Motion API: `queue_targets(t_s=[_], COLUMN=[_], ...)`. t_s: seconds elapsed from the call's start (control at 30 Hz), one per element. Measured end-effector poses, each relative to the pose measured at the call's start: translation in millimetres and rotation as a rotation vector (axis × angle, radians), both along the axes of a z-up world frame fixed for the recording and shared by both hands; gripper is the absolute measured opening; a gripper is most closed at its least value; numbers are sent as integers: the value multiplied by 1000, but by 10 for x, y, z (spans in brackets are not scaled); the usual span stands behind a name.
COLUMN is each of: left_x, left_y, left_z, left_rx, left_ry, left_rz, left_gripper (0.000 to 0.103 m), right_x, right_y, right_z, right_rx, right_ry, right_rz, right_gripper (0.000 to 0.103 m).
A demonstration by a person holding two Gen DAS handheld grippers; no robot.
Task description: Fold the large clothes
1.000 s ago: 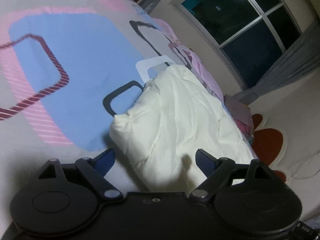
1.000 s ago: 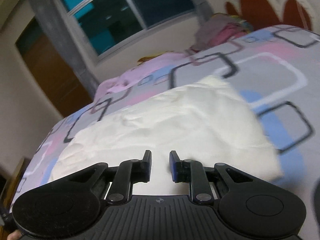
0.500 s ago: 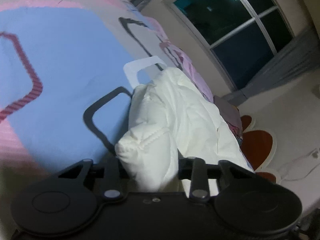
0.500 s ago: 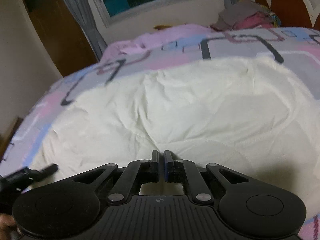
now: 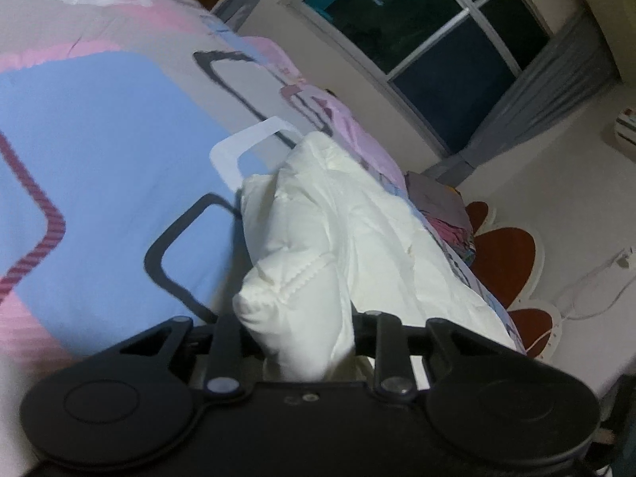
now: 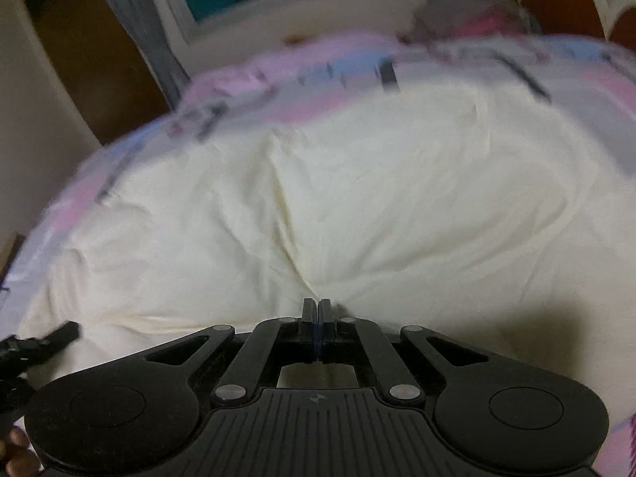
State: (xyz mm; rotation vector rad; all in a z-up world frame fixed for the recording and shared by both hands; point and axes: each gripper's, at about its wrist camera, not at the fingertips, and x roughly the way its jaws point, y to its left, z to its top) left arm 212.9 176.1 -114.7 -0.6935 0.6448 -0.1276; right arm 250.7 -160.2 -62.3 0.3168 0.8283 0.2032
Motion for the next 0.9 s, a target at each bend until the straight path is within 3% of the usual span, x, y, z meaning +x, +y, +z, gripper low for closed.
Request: queue_targets(t_s=[0.17, 0.37, 0.5, 0.7, 0.83, 0.9], left_x=[-12, -44, -86, -157, -133, -100], left_y=[-42, -259, -520, -1226, -1748, -2040], left_z=[87, 385, 687, 1101, 1276, 1324], left_rx=[37, 135, 200, 325, 390, 426], left_ry=[-42, -132, -235, -370, -386, -376], left_rz=[-27, -85, -163, -333, -453, -498], left_gripper=[25, 23, 24, 24, 24, 24], right_x=[108, 144, 162, 181, 77, 5], right_y=[68, -20, -61, -278, -688, -986], right_z=[-207, -334, -355, -412, -259, -138], right_rx=[-14, 47, 82, 172, 347, 342], right_ry=[101, 108, 109, 129, 105, 71], right_rz=[-8, -30, -34, -12, -48, -81], right_gripper=[0, 0, 0, 0, 0, 0])
